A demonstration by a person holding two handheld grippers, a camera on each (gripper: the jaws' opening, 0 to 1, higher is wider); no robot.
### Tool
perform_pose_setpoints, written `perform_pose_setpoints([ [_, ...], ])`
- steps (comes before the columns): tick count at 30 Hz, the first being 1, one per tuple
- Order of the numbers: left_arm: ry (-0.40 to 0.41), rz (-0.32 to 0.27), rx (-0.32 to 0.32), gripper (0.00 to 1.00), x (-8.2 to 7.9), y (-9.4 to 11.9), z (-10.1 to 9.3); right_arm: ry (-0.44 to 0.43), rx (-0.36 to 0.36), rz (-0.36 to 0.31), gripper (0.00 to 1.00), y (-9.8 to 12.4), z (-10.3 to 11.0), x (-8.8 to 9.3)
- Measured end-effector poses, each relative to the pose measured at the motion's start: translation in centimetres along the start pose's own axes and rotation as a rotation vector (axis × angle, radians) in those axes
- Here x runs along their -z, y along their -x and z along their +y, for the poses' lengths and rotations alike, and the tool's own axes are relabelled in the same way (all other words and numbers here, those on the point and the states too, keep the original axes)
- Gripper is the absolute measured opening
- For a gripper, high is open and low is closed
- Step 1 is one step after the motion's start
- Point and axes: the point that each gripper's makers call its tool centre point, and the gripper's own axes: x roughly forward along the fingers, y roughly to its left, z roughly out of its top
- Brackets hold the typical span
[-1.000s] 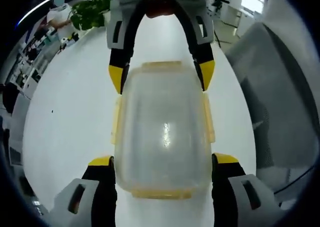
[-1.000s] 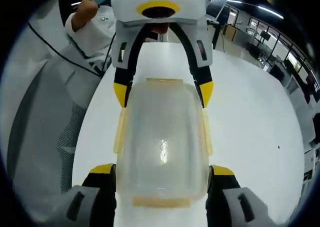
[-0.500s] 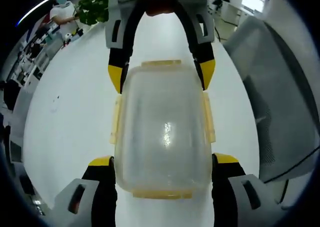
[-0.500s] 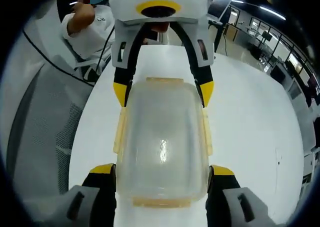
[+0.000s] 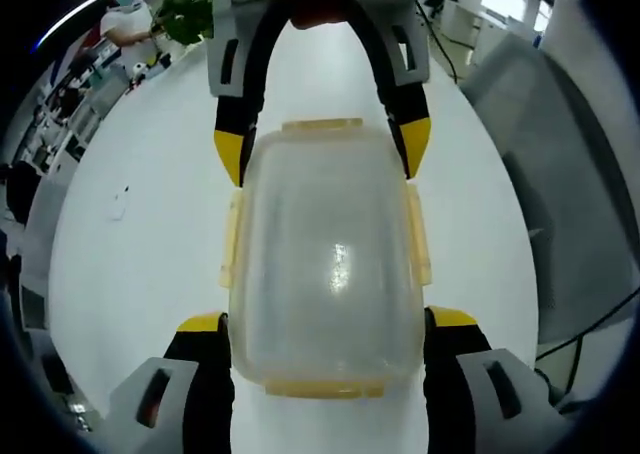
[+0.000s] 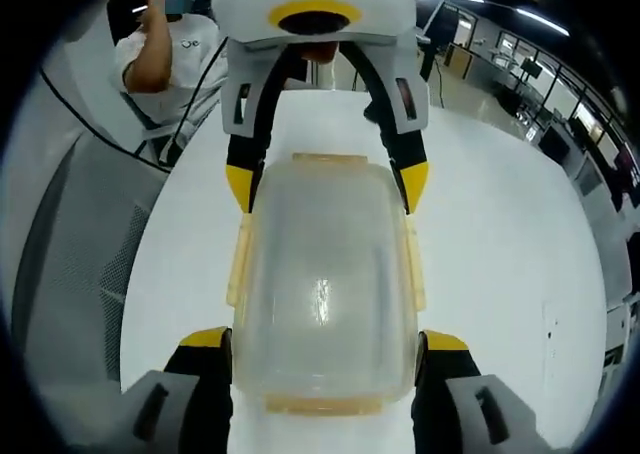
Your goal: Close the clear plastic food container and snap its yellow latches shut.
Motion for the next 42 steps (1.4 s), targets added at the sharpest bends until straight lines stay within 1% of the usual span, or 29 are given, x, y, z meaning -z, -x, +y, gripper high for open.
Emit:
perform_pose_setpoints([
  [3, -0.01, 0.008, 0.002, 0.76, -0.1, -0.1, 0.4, -0.003, 0.002, -0.003, 0.73, 0.1, -0.4, 0.0],
  [14, -0.001, 0.002, -0.002, 0.77, -0.2, 0.1, 0.3, -0.008, -0.002, -0.016, 0.75, 0.2, -0.3, -0.1],
  [15, 0.005, 0.001, -0.006, 0.78, -0.2, 0.2, 0.3, -0.028, 0.01, -0.015, 0.79, 0.3, -0.4, 0.0],
  [16, 0.025, -0.002, -0.012, 0.81, -0.2, 0.2, 0.3, -0.035, 0.012, -0.016, 0.82, 0.4, -0.3, 0.0],
  [17, 0.059, -0.017, -0.031, 0.88, -0.4, 0.4, 0.5, -0.058, 0.014, -0.019, 0.84, 0.5, -0.2, -0.1],
  [18, 0.065, -0.028, -0.043, 0.97, -0.6, 0.5, 0.6, -0.073, 0.025, -0.018, 0.88, 0.6, -0.3, 0.0],
  [19, 0.073, -0.03, -0.053, 0.99, -0.6, 0.8, 0.7, -0.104, 0.05, -0.03, 0.93, 0.7, -0.5, -0.1],
  [20, 0.081, -0.035, -0.056, 0.99, -0.6, 1.0, 0.7, -0.131, 0.059, -0.039, 0.99, 0.8, -0.4, -0.1],
  [21, 0.103, -0.048, -0.067, 0.99, -0.6, 1.2, 0.7, -0.149, 0.066, -0.048, 0.99, 1.0, -0.4, -0.2],
  [22, 0.113, -0.053, -0.078, 0.99, -0.6, 1.4, 0.7, -0.171, 0.062, -0.043, 0.99, 1.2, -0.1, 0.0],
  [23, 0.109, -0.053, -0.091, 0.99, -0.4, 1.6, 0.7, -0.181, 0.077, -0.053, 0.99, 1.4, -0.2, 0.1],
  [25, 0.116, -0.053, -0.101, 0.99, -0.2, 1.8, 0.6, -0.197, 0.077, -0.068, 0.99, 1.5, 0.1, 0.1],
  [26, 0.141, -0.068, -0.107, 0.99, -0.2, 2.0, 0.5, -0.209, 0.082, -0.07, 0.99, 1.6, 0.3, 0.1],
  [29, 0.168, -0.077, -0.127, 0.99, 0.0, 2.4, 0.3, -0.226, 0.105, -0.074, 0.99, 1.9, 0.6, 0.3],
  [30, 0.176, -0.083, -0.13, 0.99, 0.1, 2.5, 0.2, -0.241, 0.112, -0.085, 0.99, 2.1, 0.8, 0.2],
  [31, 0.189, -0.095, -0.131, 0.99, 0.0, 2.6, 0.1, -0.253, 0.117, -0.091, 0.99, 2.2, 0.8, 0.2],
  [32, 0.226, -0.124, -0.133, 0.99, -0.1, 2.7, -0.2, -0.262, 0.122, -0.096, 0.99, 2.2, 0.9, 0.2],
  [33, 0.243, -0.124, -0.137, 0.99, 0.1, 2.8, -0.3, -0.269, 0.122, -0.1, 0.99, 2.3, 1.2, 0.3],
  [36, 0.253, -0.123, -0.163, 0.99, 0.6, 3.1, -0.7, -0.284, 0.14, -0.104, 0.99, 2.5, 1.7, 0.4],
  [39, 0.277, -0.134, -0.188, 0.99, 0.8, 3.6, -1.2, -0.323, 0.156, -0.116, 0.99, 2.9, 2.2, 0.7],
  [42, 0.304, -0.147, -0.188, 0.99, 1.0, 3.8, -2.0, -0.349, 0.176, -0.123, 0.99, 3.2, 2.5, 1.0],
])
